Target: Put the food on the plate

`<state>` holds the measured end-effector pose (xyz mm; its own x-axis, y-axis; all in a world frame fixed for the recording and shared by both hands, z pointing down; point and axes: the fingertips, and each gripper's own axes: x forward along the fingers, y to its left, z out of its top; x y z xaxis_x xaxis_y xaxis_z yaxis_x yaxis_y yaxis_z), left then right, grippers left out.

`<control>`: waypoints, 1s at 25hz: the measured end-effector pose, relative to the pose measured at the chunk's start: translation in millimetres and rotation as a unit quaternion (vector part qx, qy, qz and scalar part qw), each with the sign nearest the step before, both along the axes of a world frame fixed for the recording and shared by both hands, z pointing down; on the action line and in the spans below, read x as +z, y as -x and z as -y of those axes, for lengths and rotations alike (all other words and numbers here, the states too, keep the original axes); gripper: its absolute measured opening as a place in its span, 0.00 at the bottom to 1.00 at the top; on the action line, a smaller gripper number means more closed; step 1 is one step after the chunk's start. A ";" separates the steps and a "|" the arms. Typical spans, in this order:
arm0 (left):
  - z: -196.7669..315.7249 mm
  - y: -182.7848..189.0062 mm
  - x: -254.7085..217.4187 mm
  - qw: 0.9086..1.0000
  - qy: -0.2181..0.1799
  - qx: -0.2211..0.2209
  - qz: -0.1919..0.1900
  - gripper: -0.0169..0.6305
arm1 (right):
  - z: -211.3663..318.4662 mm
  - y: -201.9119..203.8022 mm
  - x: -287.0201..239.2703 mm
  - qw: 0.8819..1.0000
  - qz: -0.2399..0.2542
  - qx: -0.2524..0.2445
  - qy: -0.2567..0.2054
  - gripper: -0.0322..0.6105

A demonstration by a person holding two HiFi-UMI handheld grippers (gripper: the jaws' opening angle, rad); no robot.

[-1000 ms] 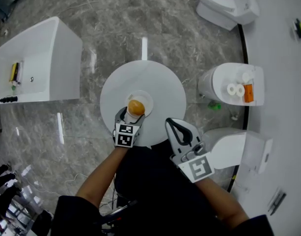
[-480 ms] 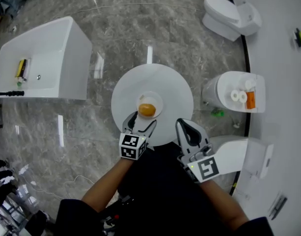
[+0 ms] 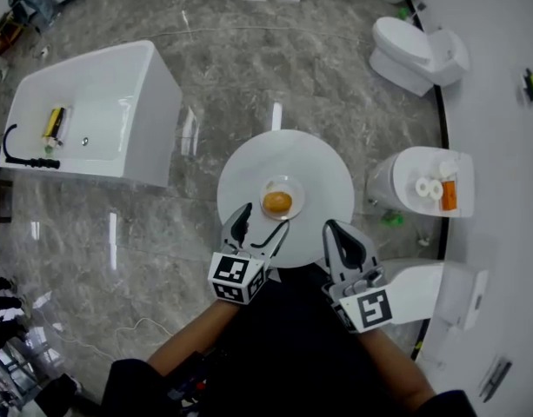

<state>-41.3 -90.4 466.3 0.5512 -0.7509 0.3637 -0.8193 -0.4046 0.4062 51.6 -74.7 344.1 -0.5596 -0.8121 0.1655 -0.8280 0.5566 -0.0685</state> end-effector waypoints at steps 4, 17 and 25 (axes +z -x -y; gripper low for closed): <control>0.6 4.7 -39.0 0.999 -0.037 0.005 -0.029 0.58 | -1.3 12.4 -18.2 0.999 -0.014 -0.015 -0.029 0.06; -10.3 38.2 -130.1 0.989 -0.129 -0.036 -0.054 0.58 | -6.9 32.1 -44.2 0.998 0.034 -0.033 -0.038 0.06; -21.2 72.1 -145.9 0.987 -0.145 -0.053 -0.036 0.58 | -8.1 69.2 -58.5 0.996 0.051 -0.053 -0.051 0.06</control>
